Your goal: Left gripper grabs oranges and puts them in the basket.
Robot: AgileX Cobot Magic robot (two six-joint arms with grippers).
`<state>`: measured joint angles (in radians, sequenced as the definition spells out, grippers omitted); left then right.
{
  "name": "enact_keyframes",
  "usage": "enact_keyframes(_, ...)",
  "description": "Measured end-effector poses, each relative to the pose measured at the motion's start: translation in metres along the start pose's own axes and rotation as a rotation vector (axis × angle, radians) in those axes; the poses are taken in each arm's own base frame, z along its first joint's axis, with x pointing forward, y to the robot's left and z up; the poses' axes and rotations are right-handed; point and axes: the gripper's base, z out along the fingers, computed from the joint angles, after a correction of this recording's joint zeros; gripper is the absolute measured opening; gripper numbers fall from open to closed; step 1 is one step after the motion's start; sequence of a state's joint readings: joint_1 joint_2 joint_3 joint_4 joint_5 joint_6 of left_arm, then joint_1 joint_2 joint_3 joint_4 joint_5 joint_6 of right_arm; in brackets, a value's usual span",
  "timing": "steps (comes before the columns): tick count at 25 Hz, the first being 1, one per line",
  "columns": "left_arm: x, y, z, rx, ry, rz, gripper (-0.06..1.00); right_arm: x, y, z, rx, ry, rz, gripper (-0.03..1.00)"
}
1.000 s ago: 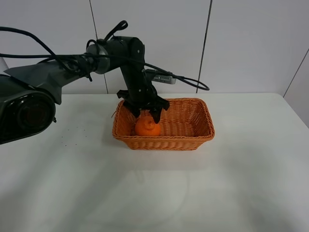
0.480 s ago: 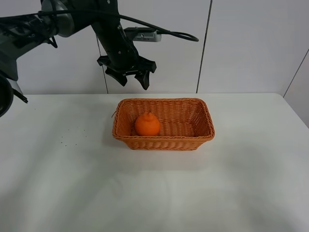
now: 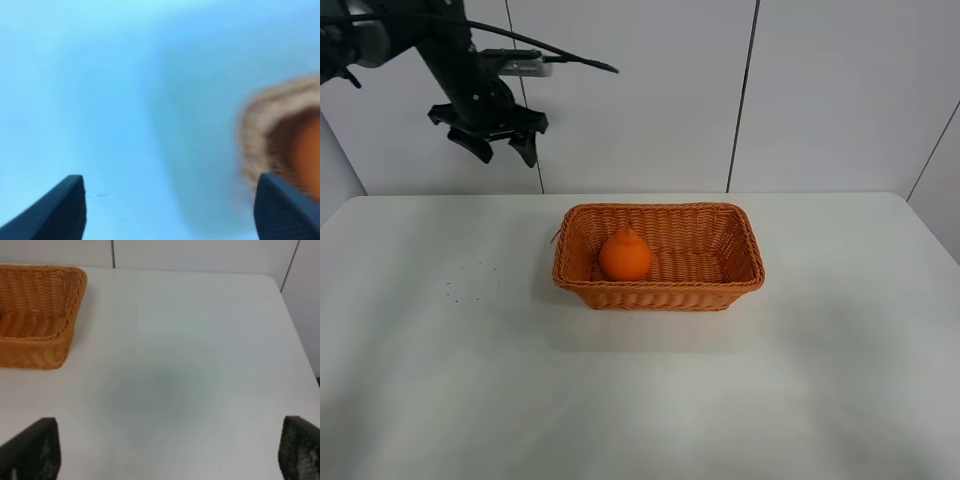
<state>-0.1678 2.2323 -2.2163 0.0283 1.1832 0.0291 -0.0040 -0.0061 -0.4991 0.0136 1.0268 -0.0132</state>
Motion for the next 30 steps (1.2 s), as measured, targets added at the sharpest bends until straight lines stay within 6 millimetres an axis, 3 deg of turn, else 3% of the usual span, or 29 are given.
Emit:
enact_keyframes(4, 0.004, 0.049, 0.000, -0.037, 0.003, -0.094, 0.80, 0.000, 0.000, 0.000, 0.000, 0.000, 0.000, 0.69)
enact_keyframes(7, 0.008, 0.073, 0.000, -0.042, 0.004, -0.148, 0.80, 0.000, 0.000, 0.000, 0.000, 0.000, 0.000, 0.69)
enact_keyframes(10, 0.010, 0.080, 0.001, -0.038, 0.007, -0.166, 0.80, 0.000, 0.000, 0.000, 0.000, 0.000, 0.000, 0.69)
enact_keyframes(17, 0.022, 0.075, 0.010, -0.014, 0.073, -0.167, 0.80, 0.000, 0.000, 0.000, 0.000, 0.000, 0.000, 0.69)
enact_keyframes(20, 0.028, 0.073, -0.008, -0.017, 0.061, -0.167, 0.80, 0.000, 0.000, 0.000, 0.000, 0.000, 0.000, 0.69)
enact_keyframes(24, 0.041, 0.069, -0.048, -0.020, 0.021, -0.167, 0.80, 0.000, 0.000, 0.000, 0.000, 0.000, 0.000, 0.69)
enact_keyframes(30, 0.083, 0.059, -0.099, -0.020, 0.008, -0.167, 0.80, 0.000, 0.000, 0.000, 0.000, 0.000, 0.000, 0.69)
